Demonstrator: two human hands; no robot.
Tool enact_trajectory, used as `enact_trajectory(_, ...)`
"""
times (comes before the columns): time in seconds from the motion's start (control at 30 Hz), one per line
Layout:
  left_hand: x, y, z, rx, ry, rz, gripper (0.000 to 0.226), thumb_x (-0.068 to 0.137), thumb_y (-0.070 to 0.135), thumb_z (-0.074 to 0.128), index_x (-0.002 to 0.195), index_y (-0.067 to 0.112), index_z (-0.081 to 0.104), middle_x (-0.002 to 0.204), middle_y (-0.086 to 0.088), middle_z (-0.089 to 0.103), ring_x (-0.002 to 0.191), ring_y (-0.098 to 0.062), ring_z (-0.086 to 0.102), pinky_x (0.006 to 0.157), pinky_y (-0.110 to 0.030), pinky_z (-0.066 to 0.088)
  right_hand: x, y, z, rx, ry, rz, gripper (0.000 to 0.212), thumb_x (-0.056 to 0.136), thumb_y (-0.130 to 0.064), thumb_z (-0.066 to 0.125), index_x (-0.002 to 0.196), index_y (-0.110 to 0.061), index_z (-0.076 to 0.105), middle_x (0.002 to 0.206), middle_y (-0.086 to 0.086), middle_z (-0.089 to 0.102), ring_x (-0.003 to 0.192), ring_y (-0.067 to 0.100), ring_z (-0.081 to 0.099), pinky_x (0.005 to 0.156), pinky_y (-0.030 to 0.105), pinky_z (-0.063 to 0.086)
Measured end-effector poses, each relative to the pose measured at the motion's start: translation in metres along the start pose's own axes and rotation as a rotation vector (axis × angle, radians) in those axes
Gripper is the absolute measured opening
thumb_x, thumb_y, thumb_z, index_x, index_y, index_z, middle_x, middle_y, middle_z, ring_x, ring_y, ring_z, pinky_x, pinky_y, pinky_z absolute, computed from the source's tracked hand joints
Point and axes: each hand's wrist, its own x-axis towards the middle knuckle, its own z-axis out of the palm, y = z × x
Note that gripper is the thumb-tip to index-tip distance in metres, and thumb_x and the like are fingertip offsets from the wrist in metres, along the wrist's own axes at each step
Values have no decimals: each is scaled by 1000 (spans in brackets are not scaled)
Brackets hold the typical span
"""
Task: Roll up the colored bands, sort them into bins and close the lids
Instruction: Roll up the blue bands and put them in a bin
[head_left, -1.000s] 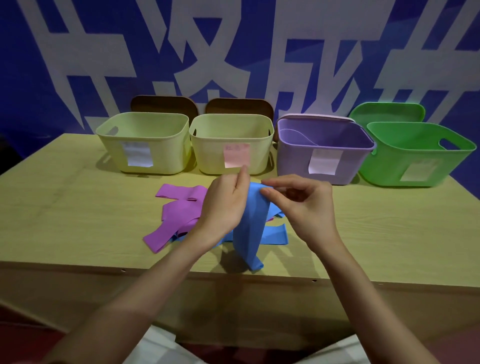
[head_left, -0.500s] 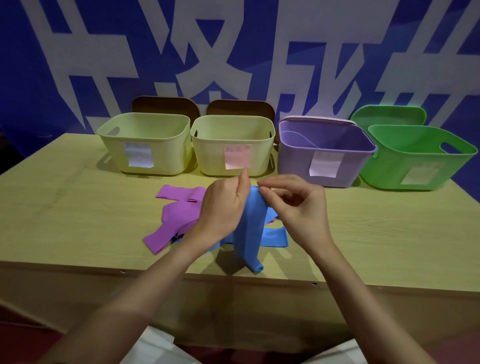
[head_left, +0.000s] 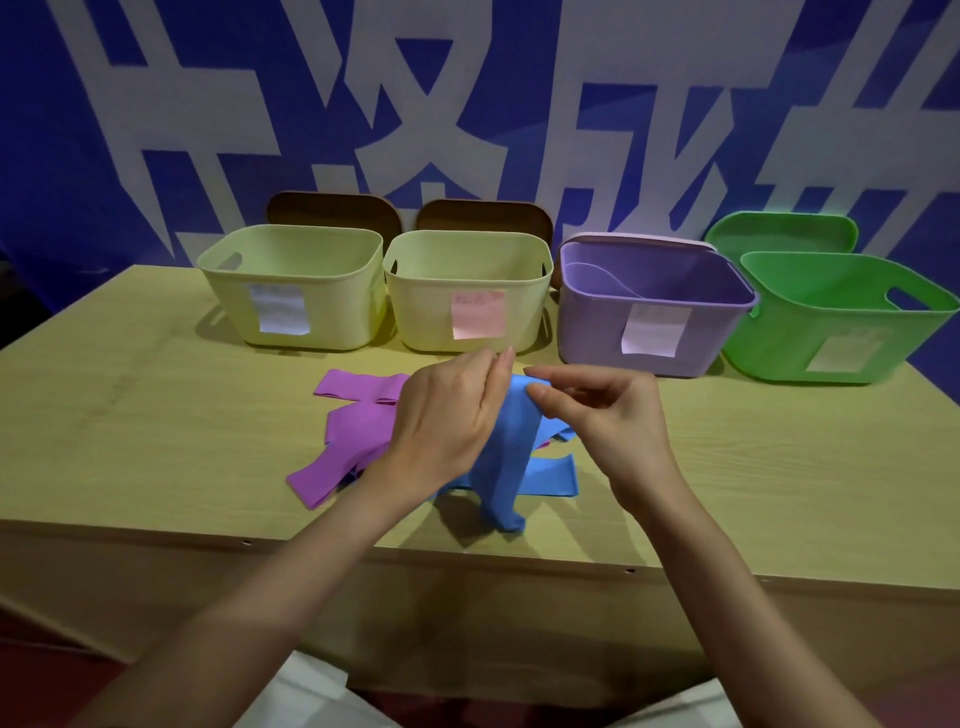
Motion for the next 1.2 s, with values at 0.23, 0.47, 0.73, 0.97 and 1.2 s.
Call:
enact_trajectory(0.23,-2,1,5,-214,46,-183,45,95,41,33,55,24,23,44,7,21,48,-17,23,47,-30,17,-5,0,7,-41,6,-128,18,81,-3,73,97,-9,74,73,-1,68,64,7,60,64,21,53)
enact_trajectory(0.47,2,9,3,-348,-43,-438,56,100,26,45,49,19,23,42,4,21,49,-14,21,52,-34,20,-11,5,9,-173,77,-341,18,81,-4,75,95,-15,73,84,1,68,70,13,63,69,26,55)
enact_trajectory(0.73,-11,6,3,65,71,-113,40,98,38,34,64,17,37,51,6,33,45,-19,29,45,-28,19,-13,-1,8,13,82,-42,19,79,-1,74,88,-17,74,74,-4,74,64,8,68,64,16,52)
enact_trajectory(0.97,-6,3,4,-23,138,5,43,96,22,38,54,14,36,47,2,28,41,-21,26,46,-26,18,-12,-6,2,76,-29,59,11,83,-2,70,94,-3,74,78,3,73,59,0,60,59,13,47)
enact_trajectory(1.2,-6,6,4,-320,-108,-328,53,103,28,35,52,16,25,47,5,23,47,-14,23,51,-36,19,-18,5,4,-214,-23,-248,13,83,-5,73,94,-11,71,84,-2,69,68,6,60,70,23,53)
